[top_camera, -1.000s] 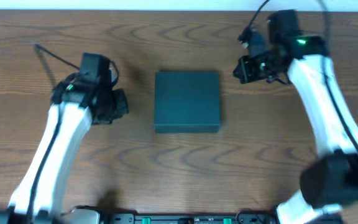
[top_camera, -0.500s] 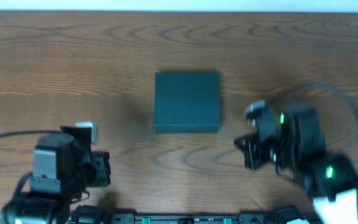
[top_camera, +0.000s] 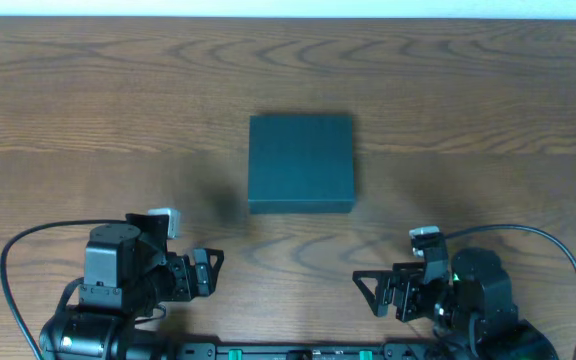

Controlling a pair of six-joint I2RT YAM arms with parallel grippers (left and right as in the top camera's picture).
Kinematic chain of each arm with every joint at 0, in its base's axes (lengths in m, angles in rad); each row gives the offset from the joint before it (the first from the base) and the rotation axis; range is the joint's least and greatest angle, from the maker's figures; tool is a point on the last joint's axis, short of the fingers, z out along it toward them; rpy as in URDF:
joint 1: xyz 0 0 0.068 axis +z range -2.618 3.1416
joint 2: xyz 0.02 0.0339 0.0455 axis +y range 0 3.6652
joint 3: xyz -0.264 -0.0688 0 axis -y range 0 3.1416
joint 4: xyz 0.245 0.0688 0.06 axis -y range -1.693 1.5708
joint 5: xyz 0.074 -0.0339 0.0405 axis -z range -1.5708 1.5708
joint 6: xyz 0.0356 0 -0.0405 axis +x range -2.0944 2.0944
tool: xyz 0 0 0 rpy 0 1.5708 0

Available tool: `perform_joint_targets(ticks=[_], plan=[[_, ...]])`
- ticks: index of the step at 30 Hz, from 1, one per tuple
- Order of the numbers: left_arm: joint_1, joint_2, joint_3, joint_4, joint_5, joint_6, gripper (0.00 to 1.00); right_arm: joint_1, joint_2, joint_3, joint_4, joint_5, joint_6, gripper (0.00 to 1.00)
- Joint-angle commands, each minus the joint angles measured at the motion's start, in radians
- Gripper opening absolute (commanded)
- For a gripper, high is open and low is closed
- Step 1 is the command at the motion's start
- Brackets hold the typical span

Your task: Pack container

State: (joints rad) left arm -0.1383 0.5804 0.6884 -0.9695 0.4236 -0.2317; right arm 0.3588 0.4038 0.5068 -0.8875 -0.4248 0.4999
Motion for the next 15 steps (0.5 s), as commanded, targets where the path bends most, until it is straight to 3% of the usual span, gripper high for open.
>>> perform_joint_targets(ticks=[1,15], plan=[[0.003,-0.006,-0.002,0.003,0.015,-0.006,0.95,0.009,-0.003,-0.007,0.004,0.021,0.027,0.99],[0.003,-0.006,-0.002,-0.026,0.014,-0.042,0.95,0.009,-0.003,-0.007,0.004,0.021,0.027,0.99]])
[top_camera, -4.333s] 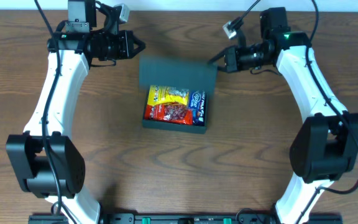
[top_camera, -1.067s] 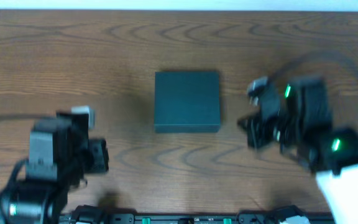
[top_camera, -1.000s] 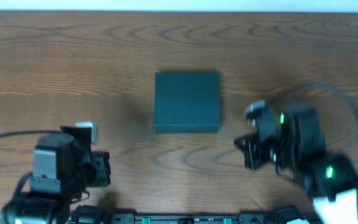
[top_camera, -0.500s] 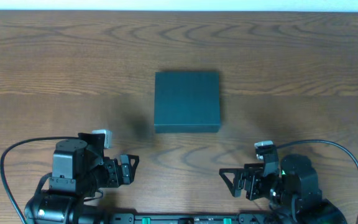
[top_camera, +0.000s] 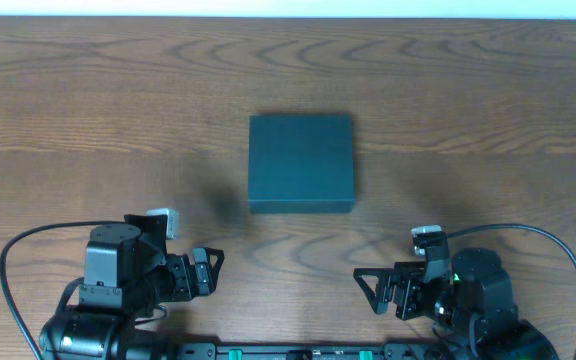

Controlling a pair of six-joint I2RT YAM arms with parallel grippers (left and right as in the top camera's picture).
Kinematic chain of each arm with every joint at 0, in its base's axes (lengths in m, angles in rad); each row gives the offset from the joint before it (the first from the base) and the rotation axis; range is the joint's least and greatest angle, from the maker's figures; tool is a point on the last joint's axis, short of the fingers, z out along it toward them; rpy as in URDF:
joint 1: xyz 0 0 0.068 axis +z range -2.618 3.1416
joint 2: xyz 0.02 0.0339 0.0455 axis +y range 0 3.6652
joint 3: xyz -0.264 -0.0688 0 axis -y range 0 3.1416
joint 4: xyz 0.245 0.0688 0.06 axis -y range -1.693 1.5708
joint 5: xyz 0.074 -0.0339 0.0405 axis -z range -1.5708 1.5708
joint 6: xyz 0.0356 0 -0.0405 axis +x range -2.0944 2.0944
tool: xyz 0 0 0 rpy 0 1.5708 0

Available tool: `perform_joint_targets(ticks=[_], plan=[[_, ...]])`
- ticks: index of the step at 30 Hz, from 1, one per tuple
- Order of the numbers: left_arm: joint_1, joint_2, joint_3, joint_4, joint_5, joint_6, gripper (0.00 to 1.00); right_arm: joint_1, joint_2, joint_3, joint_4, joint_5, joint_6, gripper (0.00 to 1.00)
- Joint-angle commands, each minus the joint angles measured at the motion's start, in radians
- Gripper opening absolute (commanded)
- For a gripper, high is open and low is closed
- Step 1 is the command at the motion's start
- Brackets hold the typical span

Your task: Pack container

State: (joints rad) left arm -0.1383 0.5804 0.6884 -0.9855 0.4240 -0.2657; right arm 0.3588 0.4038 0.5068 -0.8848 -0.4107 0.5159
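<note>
A dark teal square box (top_camera: 300,163) with its lid on sits in the middle of the wooden table (top_camera: 88,110), seen only in the overhead view. My left gripper (top_camera: 209,270) rests low at the front left, its fingers pointing right, well short of the box. At the front right my right gripper (top_camera: 369,289) points left, also apart from the box. Nothing shows between either pair of fingers. How far each pair stands apart is hard to read from above.
Black cables (top_camera: 28,240) loop out from both arm bases along the front edge. A white wall strip (top_camera: 288,7) borders the table's far edge.
The right arm has shifted very slightly, its wrist a touch lower in the view. The box and the left arm have not moved.
</note>
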Motion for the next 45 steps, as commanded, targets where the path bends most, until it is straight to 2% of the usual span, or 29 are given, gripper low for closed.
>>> perform_joint_targets(ticks=[1,4,8,10,14,17,28,32,45], plan=[[0.003,-0.006,-0.002,-0.007,0.003,-0.003,0.95,0.009,-0.003,-0.007,0.002,0.007,0.011,0.99],[0.003,-0.011,-0.006,0.068,-0.113,-0.004,0.95,0.009,-0.003,-0.007,0.002,0.007,0.011,0.99],[0.010,-0.045,-0.040,0.206,-0.344,0.000,0.95,0.009,-0.003,-0.007,0.002,0.007,0.011,0.99],[0.028,-0.080,-0.086,0.264,-0.385,0.006,0.95,0.009,-0.003,-0.007,0.002,0.007,0.011,0.99],[0.121,-0.218,-0.267,0.456,-0.337,0.075,0.95,0.009,-0.003,-0.007,0.002,0.007,0.011,0.99],[0.163,-0.295,-0.359,0.530,-0.282,0.114,0.95,0.009,-0.003,-0.007,0.002,0.007,0.011,0.99],[0.177,-0.478,-0.569,0.610,-0.301,0.117,0.95,0.009,-0.003,-0.007,0.002,0.007,0.011,0.99],[0.177,-0.512,-0.582,0.634,-0.301,0.164,0.95,0.009,-0.003,-0.007,0.002,0.007,0.011,0.99],[0.177,-0.577,-0.582,0.632,-0.300,0.165,0.95,0.009,-0.003,-0.007,0.002,0.007,0.011,0.99]])
